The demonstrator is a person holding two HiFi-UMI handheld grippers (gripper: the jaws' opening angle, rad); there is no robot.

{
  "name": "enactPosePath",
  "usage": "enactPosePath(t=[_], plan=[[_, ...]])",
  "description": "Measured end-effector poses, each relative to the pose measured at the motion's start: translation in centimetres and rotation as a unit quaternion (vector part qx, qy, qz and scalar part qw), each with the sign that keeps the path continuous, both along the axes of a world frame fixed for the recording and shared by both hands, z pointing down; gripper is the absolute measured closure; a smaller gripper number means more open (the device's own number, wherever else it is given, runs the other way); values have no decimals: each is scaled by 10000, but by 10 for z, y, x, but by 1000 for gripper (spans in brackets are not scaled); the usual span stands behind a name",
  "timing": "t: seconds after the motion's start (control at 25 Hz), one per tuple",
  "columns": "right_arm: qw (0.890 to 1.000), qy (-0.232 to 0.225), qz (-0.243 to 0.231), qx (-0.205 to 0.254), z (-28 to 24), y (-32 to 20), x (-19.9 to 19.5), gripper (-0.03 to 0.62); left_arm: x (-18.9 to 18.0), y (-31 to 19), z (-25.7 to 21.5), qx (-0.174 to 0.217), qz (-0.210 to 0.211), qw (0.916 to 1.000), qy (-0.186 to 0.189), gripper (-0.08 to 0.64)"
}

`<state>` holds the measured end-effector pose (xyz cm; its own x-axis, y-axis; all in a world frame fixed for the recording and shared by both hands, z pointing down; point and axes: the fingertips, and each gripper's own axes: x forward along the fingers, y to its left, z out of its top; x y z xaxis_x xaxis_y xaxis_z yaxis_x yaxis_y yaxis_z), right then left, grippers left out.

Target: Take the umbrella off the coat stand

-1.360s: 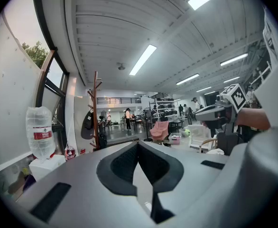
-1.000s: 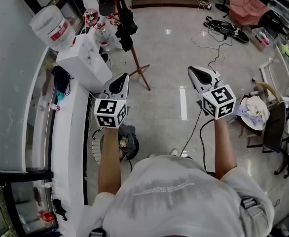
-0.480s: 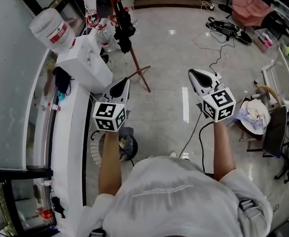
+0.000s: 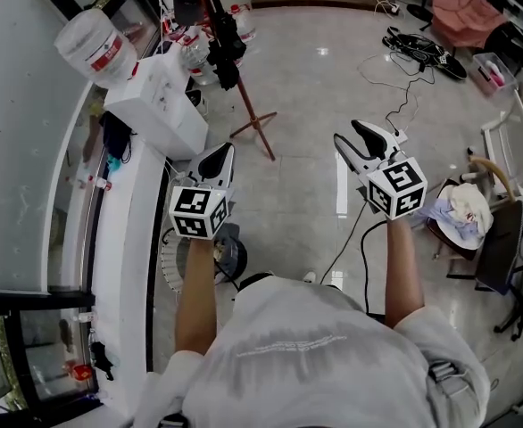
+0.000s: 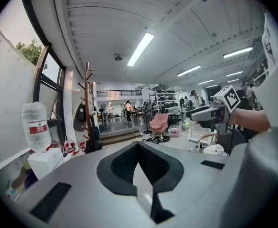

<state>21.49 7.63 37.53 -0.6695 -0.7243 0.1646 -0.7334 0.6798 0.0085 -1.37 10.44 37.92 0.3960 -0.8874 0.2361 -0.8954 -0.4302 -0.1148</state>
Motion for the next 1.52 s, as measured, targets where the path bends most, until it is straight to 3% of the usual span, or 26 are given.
enactPosePath(t=[0.44,0.8,1.2,1.36,1.52], plan=[[9998,135,26,-169,17,-33,5,371,-5,-31,17,-196,-85,9997,100,546],[9995,258,134,-124,17,-111,-10,367,-28,-111,39,-191,-98,9994,258,546],[9963,861,16,-36,1,-237,-77,377,-86,-238,45,-296,-109,9993,176,546],[9946,1028,-78,-84,4,-284,-110,379,-117,-281,53,-392,-156,9991,-65,546],[9944,1049,-87,-79,3,-326,-141,391,-145,-316,57,-434,-193,9989,31,546]])
